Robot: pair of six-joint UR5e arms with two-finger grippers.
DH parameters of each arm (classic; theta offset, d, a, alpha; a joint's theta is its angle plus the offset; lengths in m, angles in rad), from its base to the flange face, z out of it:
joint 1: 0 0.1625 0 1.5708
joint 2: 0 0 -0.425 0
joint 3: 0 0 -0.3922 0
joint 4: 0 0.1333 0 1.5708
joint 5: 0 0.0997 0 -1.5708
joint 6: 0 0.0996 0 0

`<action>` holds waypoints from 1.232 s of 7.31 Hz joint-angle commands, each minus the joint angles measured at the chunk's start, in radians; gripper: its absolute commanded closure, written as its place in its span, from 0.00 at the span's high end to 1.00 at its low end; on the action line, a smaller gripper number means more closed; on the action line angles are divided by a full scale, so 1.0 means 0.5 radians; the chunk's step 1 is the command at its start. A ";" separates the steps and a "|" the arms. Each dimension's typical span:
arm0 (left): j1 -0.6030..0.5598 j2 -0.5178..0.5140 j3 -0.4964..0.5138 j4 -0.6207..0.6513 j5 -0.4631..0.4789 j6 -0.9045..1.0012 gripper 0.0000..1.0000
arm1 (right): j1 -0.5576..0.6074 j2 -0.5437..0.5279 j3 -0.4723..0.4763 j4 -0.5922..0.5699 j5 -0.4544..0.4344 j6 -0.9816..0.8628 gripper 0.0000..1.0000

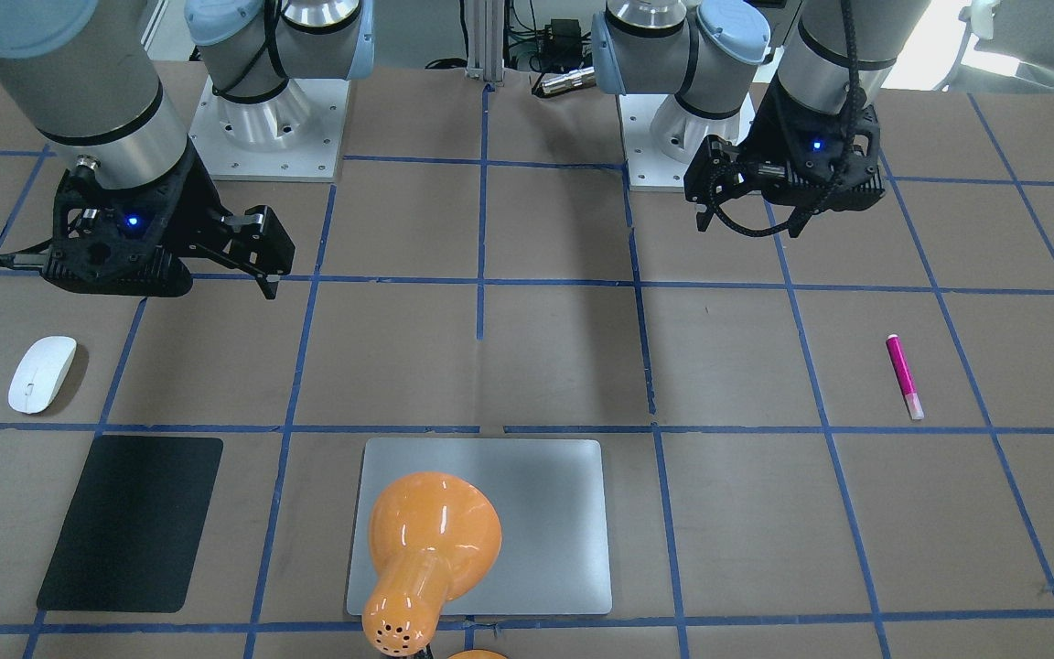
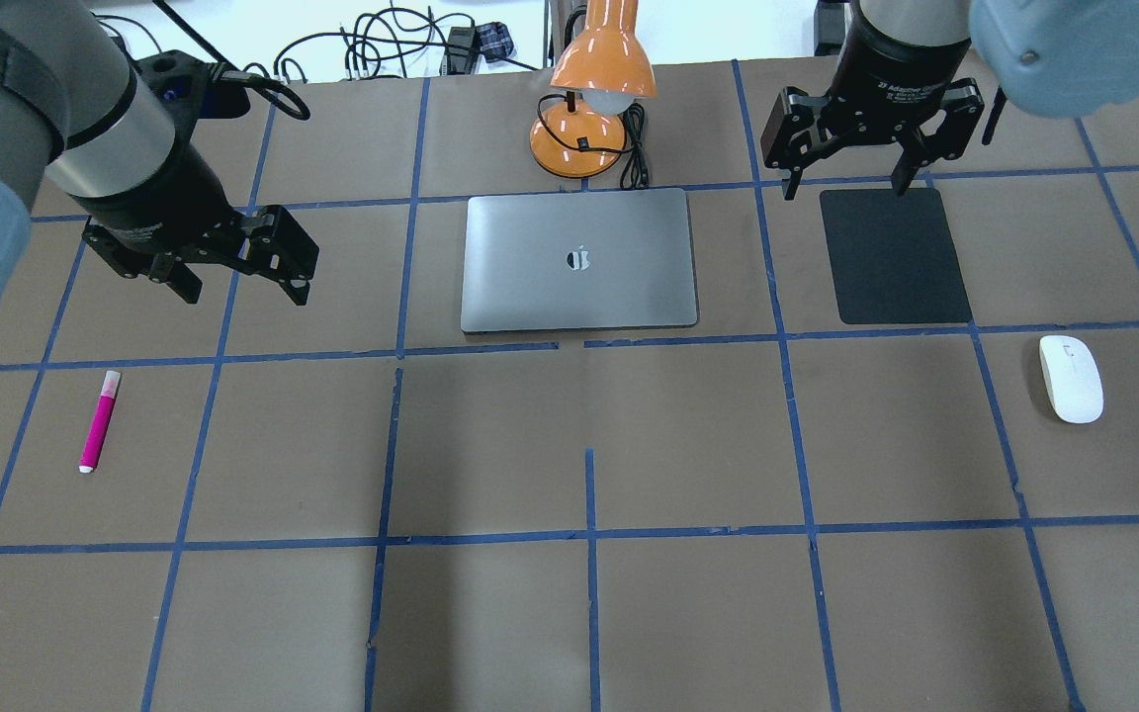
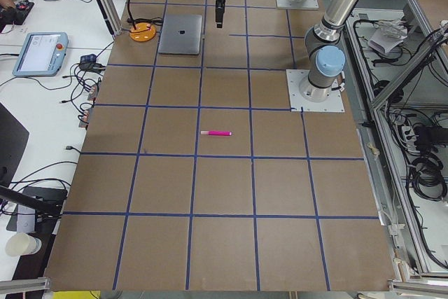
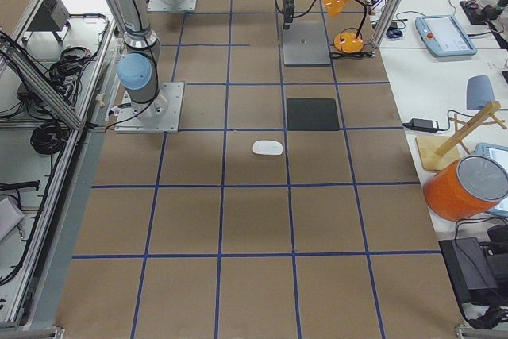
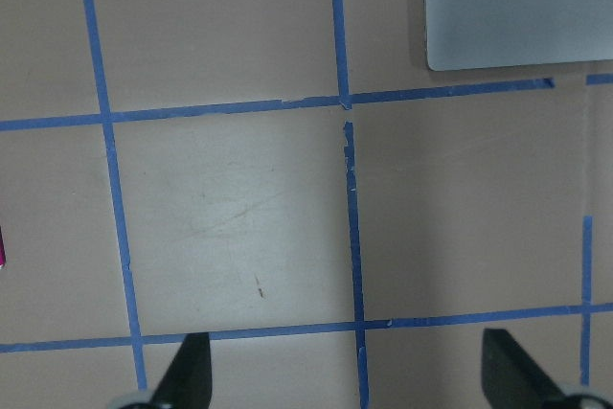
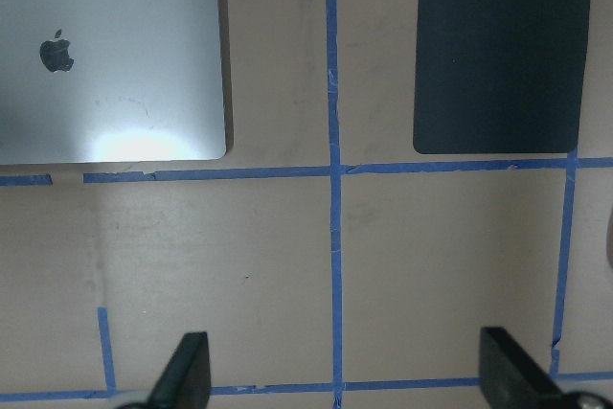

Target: Place pen and mouse around notebook

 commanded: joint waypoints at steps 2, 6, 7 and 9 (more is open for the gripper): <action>0.000 -0.015 -0.001 0.004 -0.012 -0.003 1.00 | -0.046 0.006 0.010 0.012 -0.040 -0.006 1.00; 0.006 0.003 -0.102 0.034 -0.015 0.000 1.00 | -0.894 0.143 0.532 -0.543 -0.074 -0.887 1.00; 0.006 0.006 -0.102 0.034 -0.015 0.000 1.00 | -1.036 0.205 0.738 -0.841 -0.077 -0.966 1.00; 0.061 -0.009 -0.093 0.047 -0.006 0.134 1.00 | -1.209 0.355 0.850 -1.015 -0.086 -1.024 1.00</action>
